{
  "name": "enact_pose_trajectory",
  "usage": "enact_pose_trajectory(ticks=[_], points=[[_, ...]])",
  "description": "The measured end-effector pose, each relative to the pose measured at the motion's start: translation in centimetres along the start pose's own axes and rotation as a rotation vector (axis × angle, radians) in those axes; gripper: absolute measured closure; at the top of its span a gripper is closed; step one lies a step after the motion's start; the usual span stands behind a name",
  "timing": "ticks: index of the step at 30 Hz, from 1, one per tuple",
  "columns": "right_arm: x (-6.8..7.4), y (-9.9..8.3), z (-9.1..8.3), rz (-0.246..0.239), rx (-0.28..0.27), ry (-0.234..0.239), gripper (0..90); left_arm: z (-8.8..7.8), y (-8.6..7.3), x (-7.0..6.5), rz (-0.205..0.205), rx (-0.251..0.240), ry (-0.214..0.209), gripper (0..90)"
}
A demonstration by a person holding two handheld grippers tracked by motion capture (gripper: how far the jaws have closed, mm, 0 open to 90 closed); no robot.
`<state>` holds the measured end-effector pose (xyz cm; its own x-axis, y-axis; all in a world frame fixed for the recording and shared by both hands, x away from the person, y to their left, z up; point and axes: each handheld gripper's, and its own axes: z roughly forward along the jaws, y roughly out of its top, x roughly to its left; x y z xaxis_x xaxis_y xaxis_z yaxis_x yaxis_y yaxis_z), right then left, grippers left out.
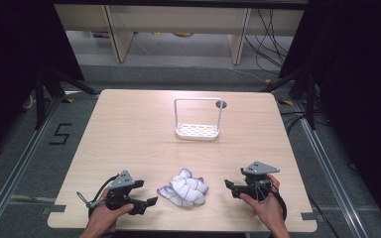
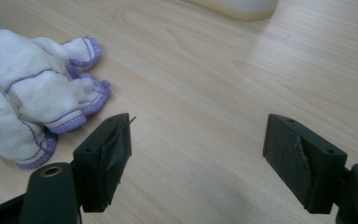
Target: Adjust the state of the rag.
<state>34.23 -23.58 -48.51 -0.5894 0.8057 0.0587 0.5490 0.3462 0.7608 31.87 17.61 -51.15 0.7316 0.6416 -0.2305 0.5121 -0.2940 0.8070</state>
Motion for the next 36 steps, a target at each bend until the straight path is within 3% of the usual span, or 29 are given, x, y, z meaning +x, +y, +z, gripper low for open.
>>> enact_pose_trajectory(ticks=[2,7,8,13,14,15,18,24,28,32,34,36], points=[[0.4,0.1,0.2,-0.002,0.000,0.008,25.5,0.1,0.0,0.1,0.019,0.018,0.002,15.2],[0.7,0.3,0.3,-0.037,-0.019,0.016,27.2,0.2,0.0,0.1,0.009,0.005,-0.002,17.0],[0.8,0.3,0.5,-0.038,-0.015,0.039,27.8,0.2,0.0,0.0,0.006,0.005,0.002,17.0],[1.2,0.5,0.3,-0.021,-0.019,0.040,30.4,0.5,0.1,-0.3,0.052,0.030,-0.009,20.1],[1.2,0.6,0.3,-0.023,-0.021,0.042,30.6,0.6,0.0,-0.5,0.039,0.018,-0.009,20.7],[1.2,0.6,0.3,-0.023,-0.021,0.042,30.6,0.6,0.1,-0.4,0.061,0.020,-0.016,20.7],[1.5,0.8,0.4,-0.028,-0.046,0.070,32.1,1.1,0.0,-0.9,0.059,0.010,0.011,19.2],[2.1,1.1,0.6,-0.040,-0.045,0.086,34.2,1.8,0.1,-1.6,0.090,-0.007,0.005,17.7],[2.6,1.4,0.9,-0.055,-0.043,0.111,35.8,2.6,0.5,-2.1,0.125,0.006,0.004,29.2],[2.9,1.7,1.2,-0.103,-0.057,0.117,37.7,3.6,1.0,-2.7,0.185,0.021,0.007,38.0],[3.0,1.7,1.2,-0.100,-0.054,0.117,37.8,3.9,1.0,-2.8,0.184,0.003,-0.002,39.8],[3.0,1.7,1.2,-0.097,-0.049,0.120,38.1,4.2,1.2,-2.9,0.224,0.010,0.002,43.3]])
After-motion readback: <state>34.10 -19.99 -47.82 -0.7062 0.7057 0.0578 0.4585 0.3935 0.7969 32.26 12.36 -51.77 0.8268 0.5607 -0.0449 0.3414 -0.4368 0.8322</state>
